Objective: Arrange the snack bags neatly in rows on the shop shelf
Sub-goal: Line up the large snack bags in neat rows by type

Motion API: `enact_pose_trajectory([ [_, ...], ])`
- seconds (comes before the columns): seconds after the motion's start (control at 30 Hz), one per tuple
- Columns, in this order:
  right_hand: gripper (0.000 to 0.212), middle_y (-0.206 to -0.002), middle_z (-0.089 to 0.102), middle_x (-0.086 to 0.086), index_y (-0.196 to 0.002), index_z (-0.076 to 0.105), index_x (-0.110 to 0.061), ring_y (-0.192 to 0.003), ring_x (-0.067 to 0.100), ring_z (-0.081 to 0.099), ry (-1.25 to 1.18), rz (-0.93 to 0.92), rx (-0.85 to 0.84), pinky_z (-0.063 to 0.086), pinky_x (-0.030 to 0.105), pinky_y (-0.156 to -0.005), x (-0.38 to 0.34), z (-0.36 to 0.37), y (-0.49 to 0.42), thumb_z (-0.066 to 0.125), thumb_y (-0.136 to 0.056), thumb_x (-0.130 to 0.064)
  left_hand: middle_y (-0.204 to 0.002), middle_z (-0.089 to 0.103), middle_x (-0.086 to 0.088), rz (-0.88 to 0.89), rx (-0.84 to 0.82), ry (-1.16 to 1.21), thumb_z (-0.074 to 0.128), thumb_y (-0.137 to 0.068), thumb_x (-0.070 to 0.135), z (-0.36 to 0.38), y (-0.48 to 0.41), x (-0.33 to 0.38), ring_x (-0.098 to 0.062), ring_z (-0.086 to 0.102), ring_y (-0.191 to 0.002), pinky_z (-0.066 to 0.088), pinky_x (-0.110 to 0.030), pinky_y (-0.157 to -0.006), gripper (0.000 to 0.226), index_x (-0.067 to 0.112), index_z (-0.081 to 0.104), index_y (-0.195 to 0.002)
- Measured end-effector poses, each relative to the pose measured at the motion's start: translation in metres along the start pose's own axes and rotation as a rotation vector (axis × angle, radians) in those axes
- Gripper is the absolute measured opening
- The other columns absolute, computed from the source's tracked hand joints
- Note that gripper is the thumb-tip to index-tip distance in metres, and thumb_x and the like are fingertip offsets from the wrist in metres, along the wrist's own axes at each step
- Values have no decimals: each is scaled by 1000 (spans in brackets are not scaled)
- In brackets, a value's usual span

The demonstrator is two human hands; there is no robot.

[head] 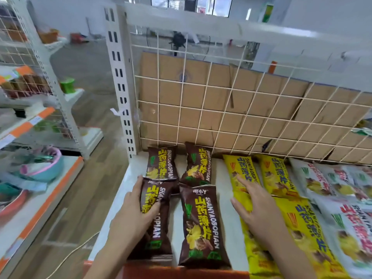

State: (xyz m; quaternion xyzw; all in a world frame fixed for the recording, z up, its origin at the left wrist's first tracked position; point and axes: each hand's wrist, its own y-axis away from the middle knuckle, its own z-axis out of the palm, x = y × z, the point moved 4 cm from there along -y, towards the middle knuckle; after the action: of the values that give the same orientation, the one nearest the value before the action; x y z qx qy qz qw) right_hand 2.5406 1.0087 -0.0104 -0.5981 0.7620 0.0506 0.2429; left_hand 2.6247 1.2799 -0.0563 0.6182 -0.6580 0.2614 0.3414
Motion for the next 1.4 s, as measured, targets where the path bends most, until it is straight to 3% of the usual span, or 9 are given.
enact_pose_trajectory([
  [0.13, 59, -131, 51, -7, -134, 45, -27, -123, 15, 46, 0, 25, 13, 38, 35, -100, -2, -2, 8, 46, -80, -51, -132, 44, 5, 42, 48, -91, 56, -84, 47, -2, 6, 0, -21, 53, -114, 46, -36, -84, 69, 39, 20, -143],
  [0.27, 59, -129, 52, -7, -133, 45, -28, -122, 15, 47, -5, 50, 23, 41, 39, -99, 1, -3, 16, 44, -79, -55, -114, 40, 8, 80, 52, -181, 45, -86, 58, -2, 10, -1, -19, 56, -102, 45, -34, -72, 63, 38, 22, -141],
  [0.4, 57, -128, 50, -10, -133, 44, -30, -122, 14, 46, -6, 71, 23, 39, 41, -100, 4, -5, 20, 46, -79, -50, -133, 41, 3, 163, 80, -201, 36, -76, 69, -9, 4, -2, -20, 47, -119, 42, -38, -92, 74, 28, 41, -137],
  [0.63, 50, -120, 41, -18, -135, 39, -30, -122, 9, 42, -79, -4, -28, 29, 20, -89, -2, -13, -9, 58, -88, -34, -126, 51, 6, 345, 112, -154, 35, -73, 61, -20, -19, 33, -14, 47, -115, 31, -22, -89, 67, 21, 57, -122],
  [0.8, 59, -146, 34, -5, -142, 29, -24, -134, 11, 30, -70, -89, -195, 23, 17, -99, -28, 6, -60, 54, -91, -37, -121, 55, 0, 361, 30, -234, 56, -88, 23, -8, -61, 53, -19, 50, -112, 40, -30, -92, 37, 18, 55, -124],
  [0.93, 69, -157, 10, 3, -147, 19, -17, -143, 17, 13, -48, -85, -325, 13, 26, -113, -44, 39, -100, 52, -92, -41, -140, 41, -5, 327, -85, -346, 52, -91, 30, 11, -94, 55, -23, 44, -124, 36, -32, -102, 51, 18, 39, -139],
  [1.03, 75, -158, 0, 6, -149, 12, -18, -144, 24, 5, 4, -45, -367, 13, 36, -117, -48, 62, -119, 49, -90, -48, -156, 14, -5, 258, -175, -483, 49, -90, 47, 26, -112, 48, -24, 17, -142, 22, -38, -113, 67, 26, 20, -147],
  [1.2, 83, -157, -5, 4, -149, 3, -20, -144, 26, -5, 54, -60, -336, 12, 40, -115, -55, 81, -123, 48, -88, -53, -157, -11, -2, 262, -265, -561, 49, -86, 59, 35, -130, 40, -22, -14, -144, 4, -43, -115, 81, 32, 5, -148],
  [1.4, 88, -157, -1, 7, -149, 2, -27, -143, 31, -7, 126, -97, -407, 10, 40, -115, -59, 91, -119, 52, -83, -55, -156, -15, -1, 350, -382, -538, 13, -22, 103, 37, -138, 36, -21, -20, -142, 0, -38, -116, 146, 32, 1, -148],
])
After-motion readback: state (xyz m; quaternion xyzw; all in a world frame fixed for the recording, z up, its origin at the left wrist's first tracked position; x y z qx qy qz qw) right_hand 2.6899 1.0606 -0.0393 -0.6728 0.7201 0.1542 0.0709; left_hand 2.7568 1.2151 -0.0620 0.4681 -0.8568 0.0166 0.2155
